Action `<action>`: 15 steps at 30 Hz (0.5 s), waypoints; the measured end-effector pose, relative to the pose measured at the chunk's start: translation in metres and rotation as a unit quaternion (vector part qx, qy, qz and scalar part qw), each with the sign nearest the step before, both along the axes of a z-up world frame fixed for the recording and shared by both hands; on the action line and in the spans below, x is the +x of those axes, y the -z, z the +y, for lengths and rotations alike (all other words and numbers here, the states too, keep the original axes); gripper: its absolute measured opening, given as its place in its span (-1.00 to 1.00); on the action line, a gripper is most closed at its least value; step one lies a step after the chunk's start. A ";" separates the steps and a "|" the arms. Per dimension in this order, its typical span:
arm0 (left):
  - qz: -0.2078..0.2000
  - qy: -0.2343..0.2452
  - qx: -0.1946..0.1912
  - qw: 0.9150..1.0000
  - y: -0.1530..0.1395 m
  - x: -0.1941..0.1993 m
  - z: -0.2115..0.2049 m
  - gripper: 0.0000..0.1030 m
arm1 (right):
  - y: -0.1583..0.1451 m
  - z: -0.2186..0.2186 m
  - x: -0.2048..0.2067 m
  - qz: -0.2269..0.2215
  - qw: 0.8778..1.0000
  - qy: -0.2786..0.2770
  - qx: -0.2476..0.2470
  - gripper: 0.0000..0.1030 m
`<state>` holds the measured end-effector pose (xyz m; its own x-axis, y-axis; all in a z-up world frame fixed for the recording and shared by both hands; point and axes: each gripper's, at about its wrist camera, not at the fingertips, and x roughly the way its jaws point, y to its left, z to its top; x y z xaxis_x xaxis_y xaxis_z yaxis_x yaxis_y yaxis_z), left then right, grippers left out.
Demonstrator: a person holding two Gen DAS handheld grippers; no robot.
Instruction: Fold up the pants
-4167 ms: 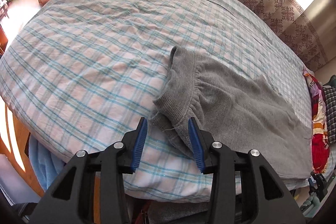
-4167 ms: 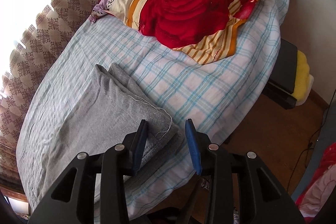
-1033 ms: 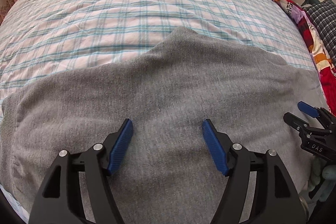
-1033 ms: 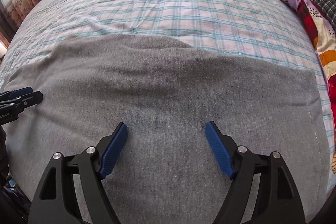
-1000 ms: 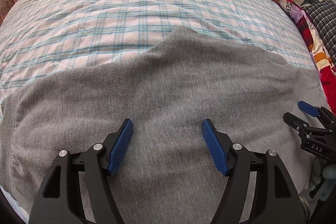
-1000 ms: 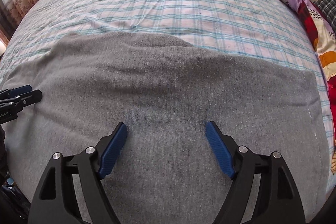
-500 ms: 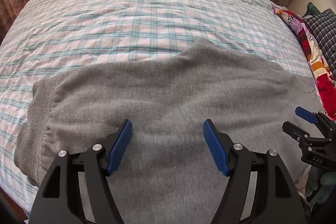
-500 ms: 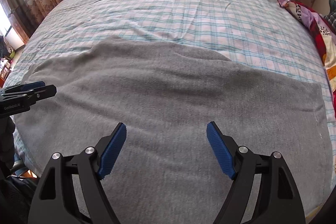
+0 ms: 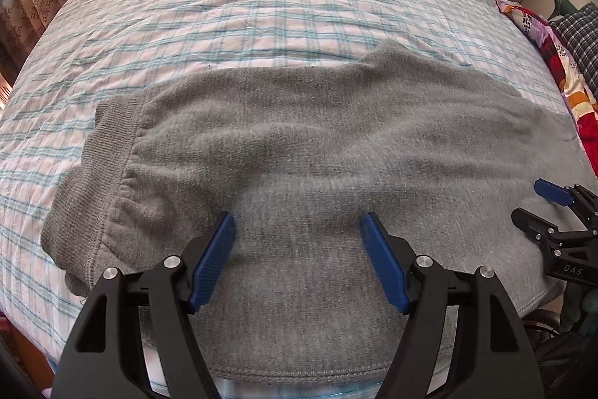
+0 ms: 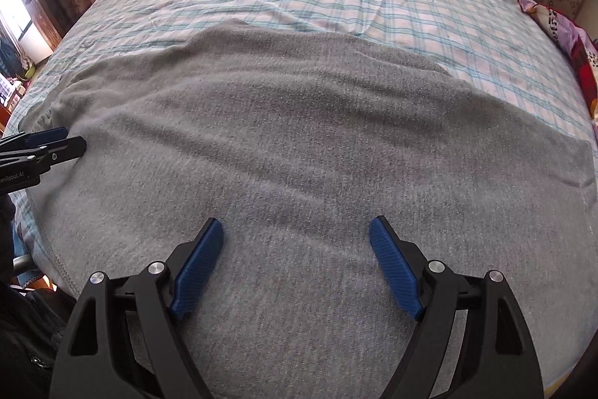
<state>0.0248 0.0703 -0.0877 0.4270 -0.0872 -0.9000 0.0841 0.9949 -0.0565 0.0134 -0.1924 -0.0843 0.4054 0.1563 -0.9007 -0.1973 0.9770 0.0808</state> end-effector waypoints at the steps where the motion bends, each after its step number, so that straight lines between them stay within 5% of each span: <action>1: 0.000 0.001 0.000 1.000 0.000 -0.001 -0.001 0.45 | -0.001 -0.001 0.000 0.001 1.000 0.001 0.000 0.56; 15: -0.011 0.063 0.029 0.998 -0.007 -0.015 -0.042 0.69 | -0.006 -0.030 -0.022 0.015 0.998 0.057 0.031 0.58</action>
